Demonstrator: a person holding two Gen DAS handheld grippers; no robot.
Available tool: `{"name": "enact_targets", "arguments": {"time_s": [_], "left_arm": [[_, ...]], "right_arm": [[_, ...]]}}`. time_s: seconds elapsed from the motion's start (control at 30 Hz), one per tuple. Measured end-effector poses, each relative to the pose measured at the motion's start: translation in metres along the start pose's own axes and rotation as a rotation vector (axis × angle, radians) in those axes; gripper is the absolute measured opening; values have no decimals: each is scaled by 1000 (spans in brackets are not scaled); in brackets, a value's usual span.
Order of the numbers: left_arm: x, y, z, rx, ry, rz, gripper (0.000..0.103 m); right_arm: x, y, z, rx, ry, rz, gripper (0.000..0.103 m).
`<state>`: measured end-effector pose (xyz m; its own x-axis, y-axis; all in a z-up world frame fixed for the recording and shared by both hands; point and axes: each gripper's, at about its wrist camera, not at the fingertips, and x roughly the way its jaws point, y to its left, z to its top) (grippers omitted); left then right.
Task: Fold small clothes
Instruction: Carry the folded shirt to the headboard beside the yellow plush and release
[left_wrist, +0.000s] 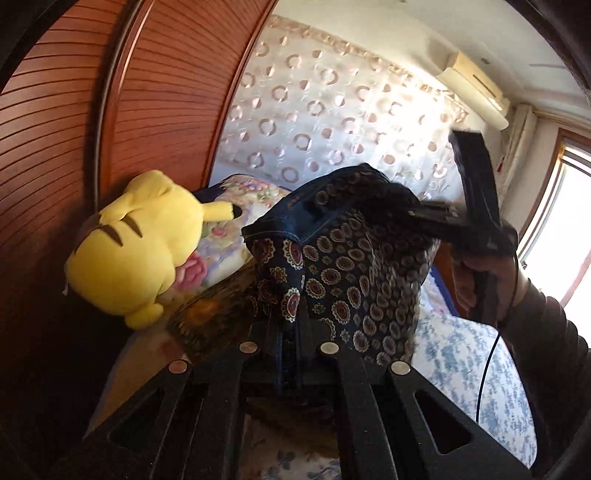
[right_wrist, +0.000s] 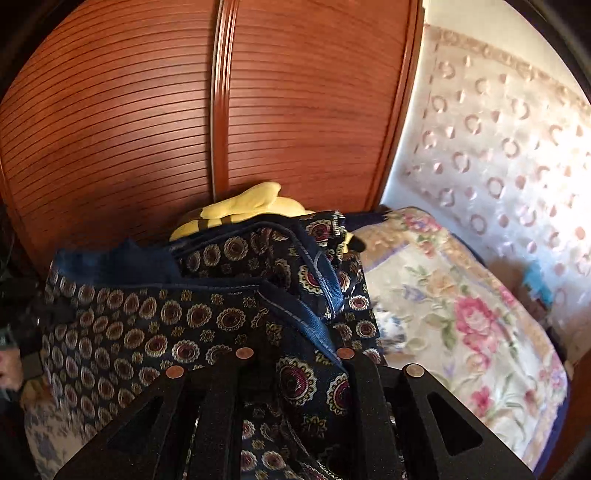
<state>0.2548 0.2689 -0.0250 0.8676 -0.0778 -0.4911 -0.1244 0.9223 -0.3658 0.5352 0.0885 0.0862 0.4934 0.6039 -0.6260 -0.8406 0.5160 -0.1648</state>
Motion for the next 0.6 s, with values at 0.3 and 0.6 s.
{"name": "enact_targets", "arguments": {"time_s": [0.3, 0.6], "left_arm": [[1, 7, -7, 15, 20, 64, 14], [-7, -4, -11, 62, 21, 91, 44]], "right_arm": [[-24, 7, 8, 107, -116, -192, 61], [-50, 13, -44, 182, -85, -112, 61]]}}
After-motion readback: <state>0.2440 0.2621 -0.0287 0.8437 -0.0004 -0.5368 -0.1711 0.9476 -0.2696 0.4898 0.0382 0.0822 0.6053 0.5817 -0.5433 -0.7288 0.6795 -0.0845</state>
